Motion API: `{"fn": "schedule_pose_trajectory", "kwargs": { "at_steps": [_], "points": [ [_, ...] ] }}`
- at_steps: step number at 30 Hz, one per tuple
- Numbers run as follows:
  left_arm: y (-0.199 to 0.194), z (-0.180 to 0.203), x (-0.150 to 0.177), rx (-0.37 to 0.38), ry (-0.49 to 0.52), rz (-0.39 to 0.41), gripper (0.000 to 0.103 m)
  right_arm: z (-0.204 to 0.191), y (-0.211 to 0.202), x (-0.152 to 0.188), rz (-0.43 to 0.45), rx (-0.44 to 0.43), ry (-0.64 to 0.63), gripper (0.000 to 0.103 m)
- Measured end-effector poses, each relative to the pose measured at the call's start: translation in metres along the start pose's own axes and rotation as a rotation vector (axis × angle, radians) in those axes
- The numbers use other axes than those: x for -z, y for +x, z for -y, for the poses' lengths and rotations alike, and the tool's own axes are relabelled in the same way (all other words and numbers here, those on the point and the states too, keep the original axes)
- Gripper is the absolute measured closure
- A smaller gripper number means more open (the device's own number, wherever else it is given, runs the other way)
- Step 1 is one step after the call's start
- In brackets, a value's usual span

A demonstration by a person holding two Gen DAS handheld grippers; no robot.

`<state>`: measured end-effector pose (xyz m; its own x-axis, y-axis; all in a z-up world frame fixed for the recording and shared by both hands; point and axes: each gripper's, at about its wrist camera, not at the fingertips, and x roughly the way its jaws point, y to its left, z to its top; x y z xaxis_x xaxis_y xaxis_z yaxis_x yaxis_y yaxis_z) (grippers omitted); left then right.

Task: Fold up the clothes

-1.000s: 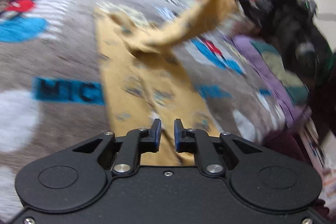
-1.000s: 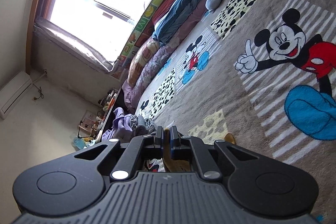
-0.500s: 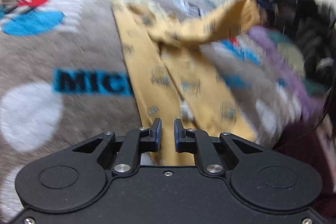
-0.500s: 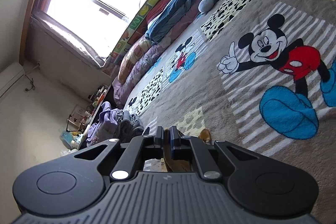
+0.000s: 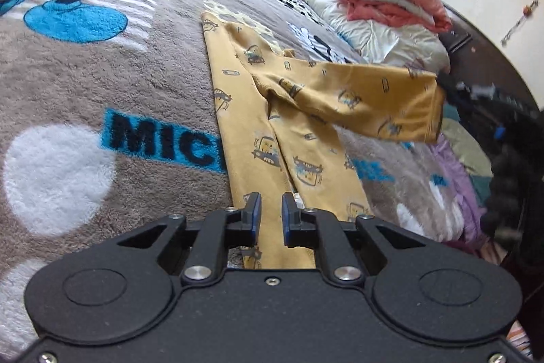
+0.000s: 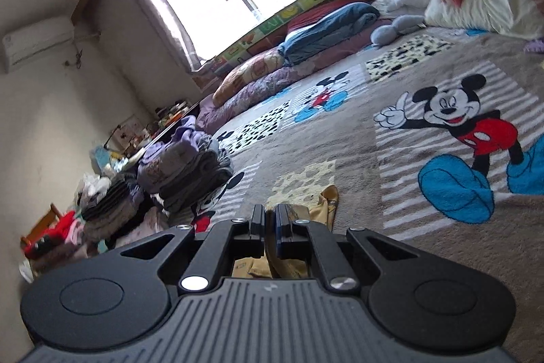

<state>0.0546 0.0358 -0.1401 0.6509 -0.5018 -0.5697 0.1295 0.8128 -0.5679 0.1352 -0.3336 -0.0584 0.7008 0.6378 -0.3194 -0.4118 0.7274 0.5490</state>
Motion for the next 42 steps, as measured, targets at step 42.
{"fn": "schedule_pose_trajectory", "kwargs": {
  "at_steps": [42],
  "points": [
    [-0.011, -0.021, -0.005, 0.049, -0.115, 0.045, 0.093, 0.079, -0.028, 0.082, 0.060, 0.013, 0.687, 0.095]
  ]
}}
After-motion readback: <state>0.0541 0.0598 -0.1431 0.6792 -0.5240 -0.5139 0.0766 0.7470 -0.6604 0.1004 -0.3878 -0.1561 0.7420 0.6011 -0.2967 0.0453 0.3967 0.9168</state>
